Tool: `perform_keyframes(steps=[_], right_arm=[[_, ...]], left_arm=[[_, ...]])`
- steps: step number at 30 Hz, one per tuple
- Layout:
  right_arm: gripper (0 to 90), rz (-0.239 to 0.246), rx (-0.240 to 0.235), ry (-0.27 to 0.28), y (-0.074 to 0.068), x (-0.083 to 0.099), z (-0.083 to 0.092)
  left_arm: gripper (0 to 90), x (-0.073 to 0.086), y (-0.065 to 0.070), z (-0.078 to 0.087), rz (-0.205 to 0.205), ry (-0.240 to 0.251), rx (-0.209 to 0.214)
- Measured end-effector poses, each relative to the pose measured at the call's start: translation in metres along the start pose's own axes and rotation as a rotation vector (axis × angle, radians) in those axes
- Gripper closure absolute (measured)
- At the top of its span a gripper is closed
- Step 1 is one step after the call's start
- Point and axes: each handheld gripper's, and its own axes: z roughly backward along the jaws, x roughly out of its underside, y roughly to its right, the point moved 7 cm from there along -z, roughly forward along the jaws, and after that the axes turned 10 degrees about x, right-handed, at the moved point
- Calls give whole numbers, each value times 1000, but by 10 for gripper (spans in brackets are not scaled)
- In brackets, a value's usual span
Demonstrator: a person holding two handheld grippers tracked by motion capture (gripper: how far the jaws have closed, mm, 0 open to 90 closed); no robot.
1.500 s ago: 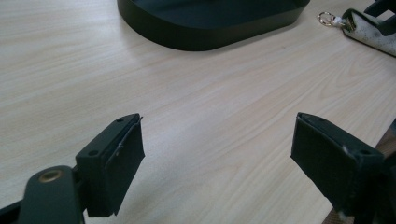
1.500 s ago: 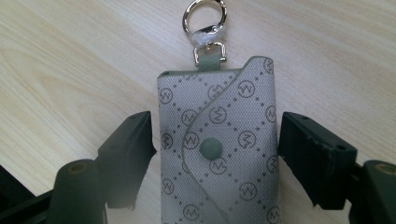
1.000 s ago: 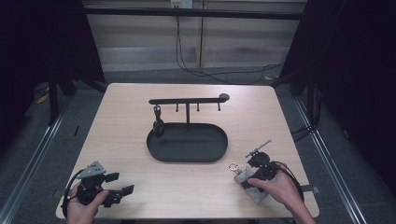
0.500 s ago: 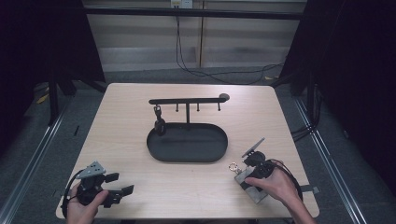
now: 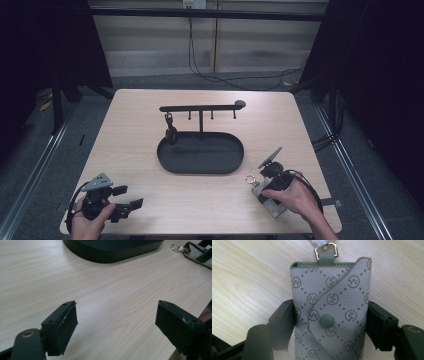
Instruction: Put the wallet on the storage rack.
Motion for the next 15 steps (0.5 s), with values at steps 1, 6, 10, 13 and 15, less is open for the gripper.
perform_keyframes(steps=[1, 6, 10, 13, 15], right_arm=[[317, 4, 5, -4, 0, 0, 1], [329, 13, 29, -25, 0, 0, 5], [335, 15, 28, -17, -1, -2, 8], [336, 13, 20, -25, 0, -4, 13], [337, 11, 26, -20, 2, -5, 18]], left_arm=[[176, 0, 0, 0, 1, 0, 0], [176, 0, 0, 0, 8, 4, 3], [176, 0, -1, 0, 12, 5, 8], [175, 0, -1, 1, 16, 9, 6], [175, -1, -1, 1, 20, 11, 8]])
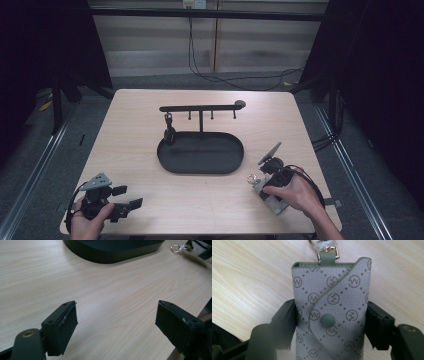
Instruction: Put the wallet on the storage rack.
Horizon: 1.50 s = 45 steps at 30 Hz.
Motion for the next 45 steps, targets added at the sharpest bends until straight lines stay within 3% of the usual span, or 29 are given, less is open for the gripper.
perform_keyframes(steps=[18, 29, 45], right_arm=[[337, 13, -22, 20, 2, -16, 22], [337, 35, -7, 7, 4, -28, 40], [337, 4, -8, 8, 10, -38, 50]], left_arm=[[176, 0, -3, 0, -2, -4, -2], [176, -1, -3, 0, -6, -9, 2], [175, -2, 0, 1, -34, -5, 17]])
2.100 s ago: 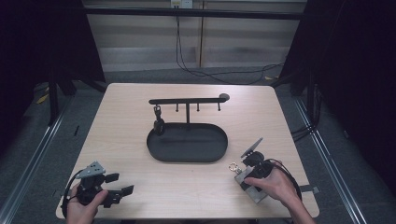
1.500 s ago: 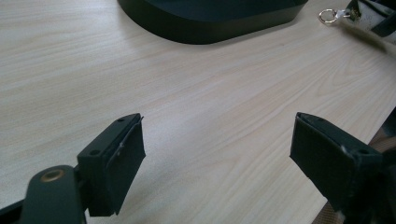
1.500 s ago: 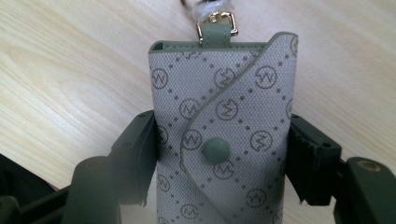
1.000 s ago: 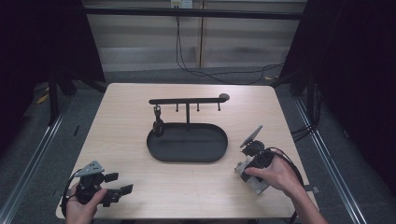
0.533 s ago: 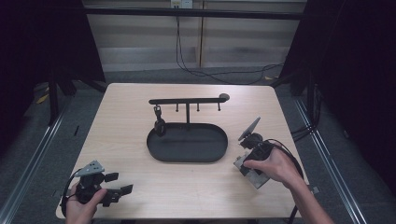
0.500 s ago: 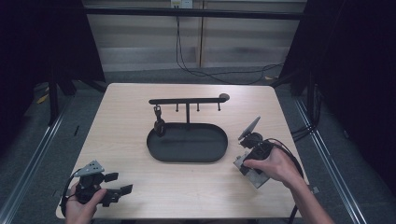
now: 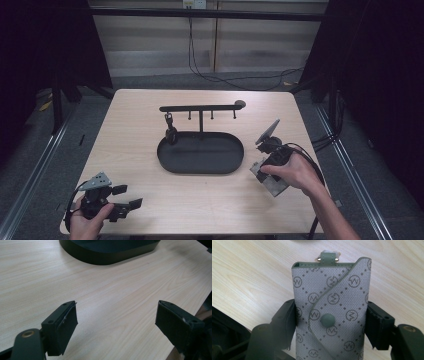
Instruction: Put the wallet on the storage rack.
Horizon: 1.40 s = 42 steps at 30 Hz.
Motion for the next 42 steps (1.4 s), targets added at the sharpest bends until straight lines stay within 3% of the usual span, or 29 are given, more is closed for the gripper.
perform_keyframes(steps=[16, 42], right_arm=[[336, -46, -29, 54, -1, -29, 10], [337, -184, -164, 201, -7, -75, 15]], left_arm=[[175, 0, 2, 0, -15, -1, 15], [176, 0, 1, 0, -11, -6, 3]])
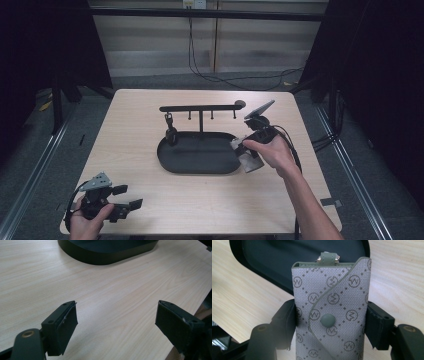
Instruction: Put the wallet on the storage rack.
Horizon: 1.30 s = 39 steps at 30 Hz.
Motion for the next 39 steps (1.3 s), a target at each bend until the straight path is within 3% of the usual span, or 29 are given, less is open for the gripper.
perform_keyframes(steps=[7, 21, 29, 39], right_arm=[[337, -61, -31, 36, 4, -11, -5], [338, -134, -61, 68, 2, -27, -23], [338, -191, -85, 152, 3, -36, -34], [338, -221, -103, 166, 2, -40, -51]], left_arm=[[182, 1, 1, -1, -2, -9, 1], [183, 1, 0, -1, 2, -14, -5], [183, 2, 0, -1, -3, -19, -17], [182, 2, 1, -2, -11, -24, -18]])
